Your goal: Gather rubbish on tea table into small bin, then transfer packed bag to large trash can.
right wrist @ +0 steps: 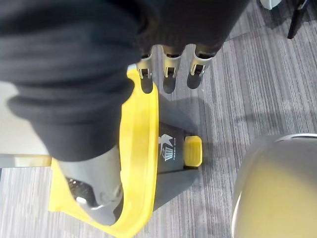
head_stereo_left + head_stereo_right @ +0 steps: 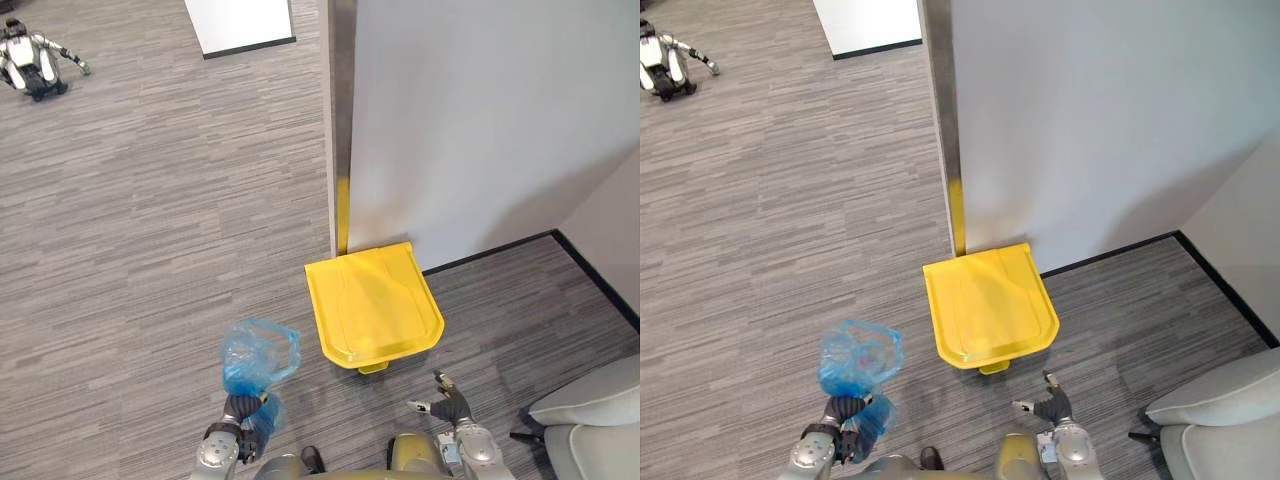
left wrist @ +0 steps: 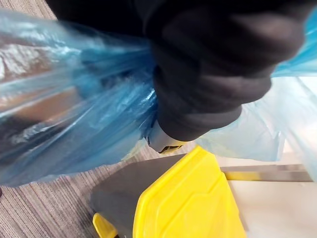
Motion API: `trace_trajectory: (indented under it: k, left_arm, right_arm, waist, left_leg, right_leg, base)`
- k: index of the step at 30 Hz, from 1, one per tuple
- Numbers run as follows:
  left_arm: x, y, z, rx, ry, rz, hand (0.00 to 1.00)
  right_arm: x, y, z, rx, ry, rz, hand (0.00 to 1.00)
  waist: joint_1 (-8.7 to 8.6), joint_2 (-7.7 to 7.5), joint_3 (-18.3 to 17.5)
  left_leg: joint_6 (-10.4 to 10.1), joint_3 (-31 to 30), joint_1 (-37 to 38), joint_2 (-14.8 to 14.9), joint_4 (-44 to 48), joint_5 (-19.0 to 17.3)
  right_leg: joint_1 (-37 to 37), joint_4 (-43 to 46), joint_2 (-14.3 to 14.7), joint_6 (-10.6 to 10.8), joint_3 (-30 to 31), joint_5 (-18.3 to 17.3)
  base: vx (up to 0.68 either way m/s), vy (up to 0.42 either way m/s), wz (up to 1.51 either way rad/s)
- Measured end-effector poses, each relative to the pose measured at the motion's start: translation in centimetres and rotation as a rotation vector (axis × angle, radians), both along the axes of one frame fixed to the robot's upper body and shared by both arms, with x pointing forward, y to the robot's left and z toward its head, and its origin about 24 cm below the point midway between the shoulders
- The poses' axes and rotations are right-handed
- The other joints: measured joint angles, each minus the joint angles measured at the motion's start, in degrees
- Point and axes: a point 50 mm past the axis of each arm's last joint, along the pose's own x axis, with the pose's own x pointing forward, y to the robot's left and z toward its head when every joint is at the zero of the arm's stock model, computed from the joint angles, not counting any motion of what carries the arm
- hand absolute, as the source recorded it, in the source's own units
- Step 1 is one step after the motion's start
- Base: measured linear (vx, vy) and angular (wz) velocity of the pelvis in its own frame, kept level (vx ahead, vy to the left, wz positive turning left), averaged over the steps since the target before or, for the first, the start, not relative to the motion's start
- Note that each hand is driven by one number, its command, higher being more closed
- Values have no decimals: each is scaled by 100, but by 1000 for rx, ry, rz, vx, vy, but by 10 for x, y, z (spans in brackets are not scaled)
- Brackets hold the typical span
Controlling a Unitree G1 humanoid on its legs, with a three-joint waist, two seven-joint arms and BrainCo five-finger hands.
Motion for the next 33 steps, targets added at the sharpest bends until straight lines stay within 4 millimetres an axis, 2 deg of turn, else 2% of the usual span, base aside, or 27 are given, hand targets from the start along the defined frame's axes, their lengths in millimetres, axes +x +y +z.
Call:
trace_trajectory:
  k: [1,4,6,10,15,26,33]
  left_arm:
    - [0,5,1,16,-1,-1,100]
    - [-4,-6,-4,-18,19,3,100]
    - [-3,-11,-5,-34,17,6,100]
    - [-3,-11,-5,-36,16,12,100]
    - [-9,-11,-9,-38,44,17,100]
    - [-12,-9,-11,-24,58,32,100]
    - [-19,-8,-14,-22,75,37,100]
  right_arm:
    - [0,1,0,-5,0,8,0]
    - [5,-11,3,-49,-7,13,0]
    - [-1,-15,0,-63,15,0,0]
    - [-2,-16,0,-61,14,-19,0]
    - [-7,-20,-1,-61,24,-49,0]
    - [-15,-13,-8,-30,56,-75,0]
    - [-15,-13,-8,-32,56,-76,0]
  waist:
    - [11,-210,-54]
    - [-9,19,-18]
    - [2,72,-28]
    - [16,77,-38]
    - [24,78,-78]
    - [44,54,-194]
    - [67,-61,-264]
  left_leg:
    - [-28,-21,-17,-60,20,-1]
    - [-137,-114,-41,102,3,9]
    - [-220,-212,41,184,-70,57]
    - [-310,-223,170,287,-321,118]
    - [-324,-243,239,254,-355,132]
    - [-243,-339,266,165,-564,278]
    - [-255,-318,212,128,-790,428]
  right_leg:
    - [-23,-587,24,-224,-7,333]
    - [264,-1135,221,-345,-164,447]
    - [515,-1454,368,-398,-290,545]
    - [786,-2026,567,-428,-323,828]
    - [1170,-2736,583,-343,-327,1223]
    - [1315,-3166,615,-356,-351,1578]
    - [1134,-3226,622,-379,-285,1713]
  base:
    - [117,-120,9]
    - [115,-112,1]
    - [80,-94,13]
    - [37,-24,-1]
    - [-1,45,0]
    - [-73,8,2]
    - [-88,-12,-6]
